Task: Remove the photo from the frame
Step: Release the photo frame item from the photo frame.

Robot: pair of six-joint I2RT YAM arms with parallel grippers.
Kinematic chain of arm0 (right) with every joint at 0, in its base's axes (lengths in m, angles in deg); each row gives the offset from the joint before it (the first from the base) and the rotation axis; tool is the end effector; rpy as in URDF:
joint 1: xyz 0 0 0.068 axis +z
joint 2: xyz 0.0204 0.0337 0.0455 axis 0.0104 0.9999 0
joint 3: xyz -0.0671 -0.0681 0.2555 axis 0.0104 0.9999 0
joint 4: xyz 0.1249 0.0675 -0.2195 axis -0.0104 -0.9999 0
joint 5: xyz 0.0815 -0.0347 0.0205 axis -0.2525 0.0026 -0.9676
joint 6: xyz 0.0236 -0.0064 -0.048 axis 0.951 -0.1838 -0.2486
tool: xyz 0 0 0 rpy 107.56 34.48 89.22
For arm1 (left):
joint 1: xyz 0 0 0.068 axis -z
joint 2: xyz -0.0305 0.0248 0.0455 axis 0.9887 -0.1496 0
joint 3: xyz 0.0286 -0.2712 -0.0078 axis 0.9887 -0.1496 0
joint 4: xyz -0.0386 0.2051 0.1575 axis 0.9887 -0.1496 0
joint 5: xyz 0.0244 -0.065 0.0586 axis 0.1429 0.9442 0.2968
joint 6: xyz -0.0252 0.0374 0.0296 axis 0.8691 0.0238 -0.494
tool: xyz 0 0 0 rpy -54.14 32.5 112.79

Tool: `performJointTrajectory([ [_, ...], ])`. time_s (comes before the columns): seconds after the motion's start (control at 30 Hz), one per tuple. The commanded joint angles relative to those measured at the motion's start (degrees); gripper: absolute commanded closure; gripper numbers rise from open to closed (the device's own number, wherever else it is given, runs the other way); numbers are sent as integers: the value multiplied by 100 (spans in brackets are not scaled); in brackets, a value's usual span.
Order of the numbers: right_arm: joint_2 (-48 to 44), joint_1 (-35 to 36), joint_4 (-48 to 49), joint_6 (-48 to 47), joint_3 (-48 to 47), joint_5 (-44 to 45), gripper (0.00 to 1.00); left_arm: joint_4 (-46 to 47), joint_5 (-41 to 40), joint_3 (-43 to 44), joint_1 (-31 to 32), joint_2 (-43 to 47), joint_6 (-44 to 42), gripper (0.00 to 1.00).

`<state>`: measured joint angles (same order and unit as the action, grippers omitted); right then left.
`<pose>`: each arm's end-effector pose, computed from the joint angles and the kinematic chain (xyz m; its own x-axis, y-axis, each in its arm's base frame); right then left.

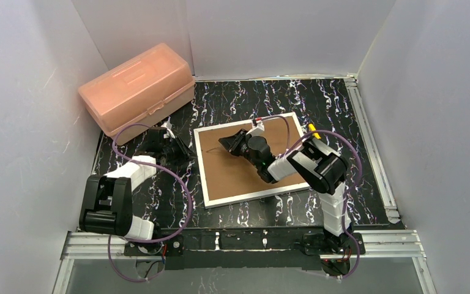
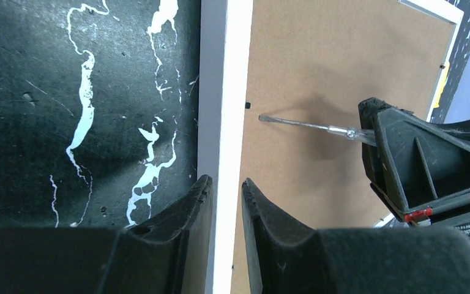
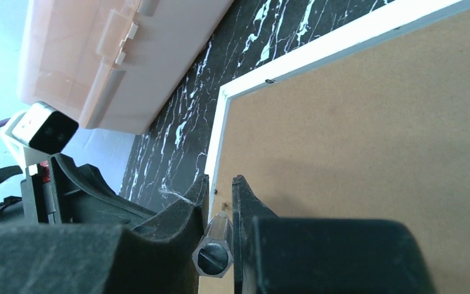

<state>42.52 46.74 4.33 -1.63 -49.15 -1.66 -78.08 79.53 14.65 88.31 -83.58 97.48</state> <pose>0.2818 0.2860 0.1360 -0.5287 0.6224 -0.5772 -0.3134 0.4887 0.8142 0.2794 -0.0465 0.1790 -0.7331 -0.5087 -0.4514 -0.1068 0.7416 -0.6622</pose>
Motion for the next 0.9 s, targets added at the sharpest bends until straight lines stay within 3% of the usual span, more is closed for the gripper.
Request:
performJointTrajectory([
  [0.0,-435,71,-547,-367,125,632,99,1,-178,-155,-24,369,-241,78],
  [0.17,-625,-8,-1190,-576,-36,731,99,160,-199,-278,-24,530,-268,78],
  [0.33,-442,-265,-591,-258,-72,-125,99,469,-136,-368,-19,465,-244,78],
  [0.47,-314,-273,-322,-133,-105,-149,99,571,-40,-257,-15,142,-210,79],
  [0.7,28,-282,-135,-209,-370,-775,99,704,-14,-130,-15,-95,-130,77],
  [0.87,67,-282,-468,-407,-558,-1070,99,704,-76,-102,-15,-134,-87,70],
])
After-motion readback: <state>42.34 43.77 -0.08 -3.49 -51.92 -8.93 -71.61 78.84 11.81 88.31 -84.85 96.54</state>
